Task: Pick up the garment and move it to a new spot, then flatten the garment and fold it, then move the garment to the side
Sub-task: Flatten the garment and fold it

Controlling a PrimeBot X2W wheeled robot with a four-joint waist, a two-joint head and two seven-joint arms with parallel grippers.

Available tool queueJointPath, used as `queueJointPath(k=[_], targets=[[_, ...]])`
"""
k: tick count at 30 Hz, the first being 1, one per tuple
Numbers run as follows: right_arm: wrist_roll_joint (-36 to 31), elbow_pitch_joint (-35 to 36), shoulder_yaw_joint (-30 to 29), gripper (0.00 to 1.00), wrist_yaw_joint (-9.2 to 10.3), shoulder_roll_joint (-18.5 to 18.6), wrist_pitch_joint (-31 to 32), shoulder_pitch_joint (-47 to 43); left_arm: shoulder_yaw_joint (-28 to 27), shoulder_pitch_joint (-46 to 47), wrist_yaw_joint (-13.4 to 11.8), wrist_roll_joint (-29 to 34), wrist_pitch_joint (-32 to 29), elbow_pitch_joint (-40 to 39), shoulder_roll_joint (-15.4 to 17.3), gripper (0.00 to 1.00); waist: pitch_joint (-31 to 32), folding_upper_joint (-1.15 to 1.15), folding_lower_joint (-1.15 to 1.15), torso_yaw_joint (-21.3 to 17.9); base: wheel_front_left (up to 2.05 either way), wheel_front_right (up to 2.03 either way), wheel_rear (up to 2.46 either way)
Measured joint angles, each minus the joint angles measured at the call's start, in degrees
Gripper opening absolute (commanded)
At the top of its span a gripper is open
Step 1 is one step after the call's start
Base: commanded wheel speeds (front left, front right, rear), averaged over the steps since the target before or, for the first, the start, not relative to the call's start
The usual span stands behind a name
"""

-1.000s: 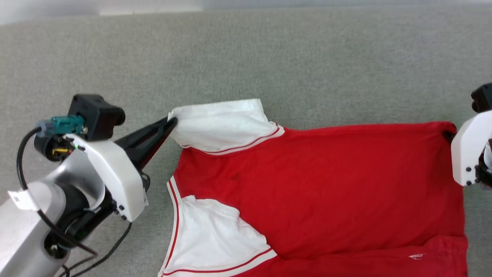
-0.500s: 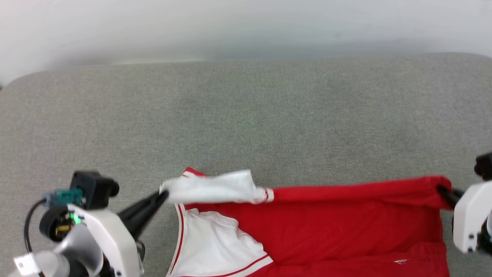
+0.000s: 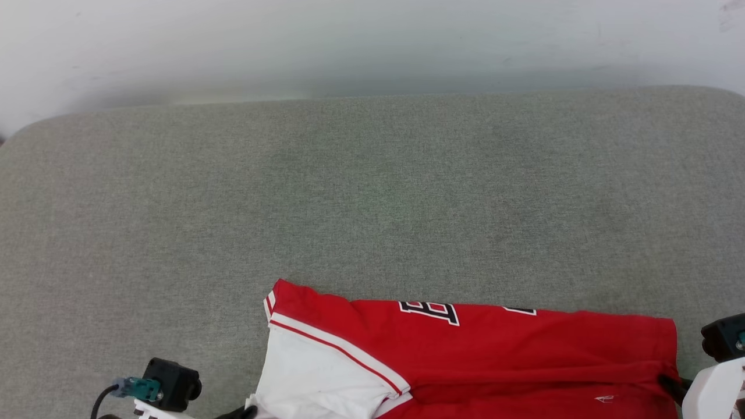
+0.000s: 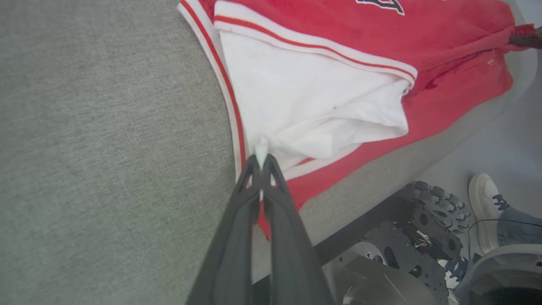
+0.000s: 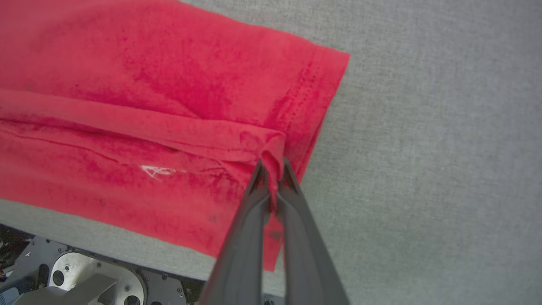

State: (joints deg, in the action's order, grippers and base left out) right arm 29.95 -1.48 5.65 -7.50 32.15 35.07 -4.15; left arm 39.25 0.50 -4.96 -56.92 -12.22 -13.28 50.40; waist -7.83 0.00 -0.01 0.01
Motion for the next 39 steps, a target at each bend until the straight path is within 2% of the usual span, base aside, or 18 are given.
queueJointPath(k=[14, 15, 16, 18, 23, 29, 33, 39], targets=[[-0.8, -3.0, 9.1, 0.00, 0.00, 5.6, -4.0, 1.9, 4.8, 3.1, 3.1, 3.4, -1.0, 8.5, -5.5, 0.00, -1.9, 0.00, 0.01, -0.6, 0.00, 0.00, 0.00], [-0.8, -3.3, 9.5, 0.50, 0.00, 5.6, -4.9, 2.2, 4.9, 3.3, 3.3, 3.4, -1.0, 9.0, -5.7, 0.09, -1.8, 0.00, 0.01, -0.6, 0.00, 0.00, 0.00], [-0.8, -3.7, 9.7, 1.00, -0.01, 5.5, -5.7, 2.6, 5.0, 3.3, 3.4, 3.4, -1.0, 9.2, -5.9, 0.35, -1.8, 0.00, 0.01, -0.6, 0.00, 0.00, 0.00], [-0.6, -4.5, 10.4, 1.00, 0.00, 5.4, -6.4, 3.0, 5.1, 3.3, 3.4, 3.4, -1.0, 10.0, -6.0, 1.00, -1.5, 0.00, 0.01, -0.6, 0.00, 0.00, 0.00], [1.5, -4.9, 11.0, 1.00, 0.00, 5.1, -7.8, 3.7, 4.7, 3.4, 3.0, 4.2, 0.9, 10.9, -6.1, 1.00, 0.3, 0.00, 0.01, -0.6, 0.00, 0.00, 0.00], [4.8, -3.5, 9.0, 1.00, 0.00, 5.3, -7.2, 4.5, 2.0, 3.3, 1.7, 4.1, 6.3, 9.7, -7.3, 1.00, 3.7, 0.00, 0.00, -0.8, 0.00, 0.00, 0.00], [6.6, -1.2, 5.5, 1.00, 0.00, 4.3, -6.8, 5.2, -1.1, 3.3, -0.5, 5.1, 12.5, 8.8, -8.8, 1.00, 5.2, 0.00, 0.00, -0.8, 0.00, 0.00, 0.00], [5.2, 0.1, -1.3, 1.00, 0.00, -0.2, -5.7, 4.5, -6.8, 2.4, -4.8, 6.4, 24.2, 8.4, -12.3, 1.00, 6.0, 0.00, 0.00, -0.8, 0.00, 0.00, 0.00]])
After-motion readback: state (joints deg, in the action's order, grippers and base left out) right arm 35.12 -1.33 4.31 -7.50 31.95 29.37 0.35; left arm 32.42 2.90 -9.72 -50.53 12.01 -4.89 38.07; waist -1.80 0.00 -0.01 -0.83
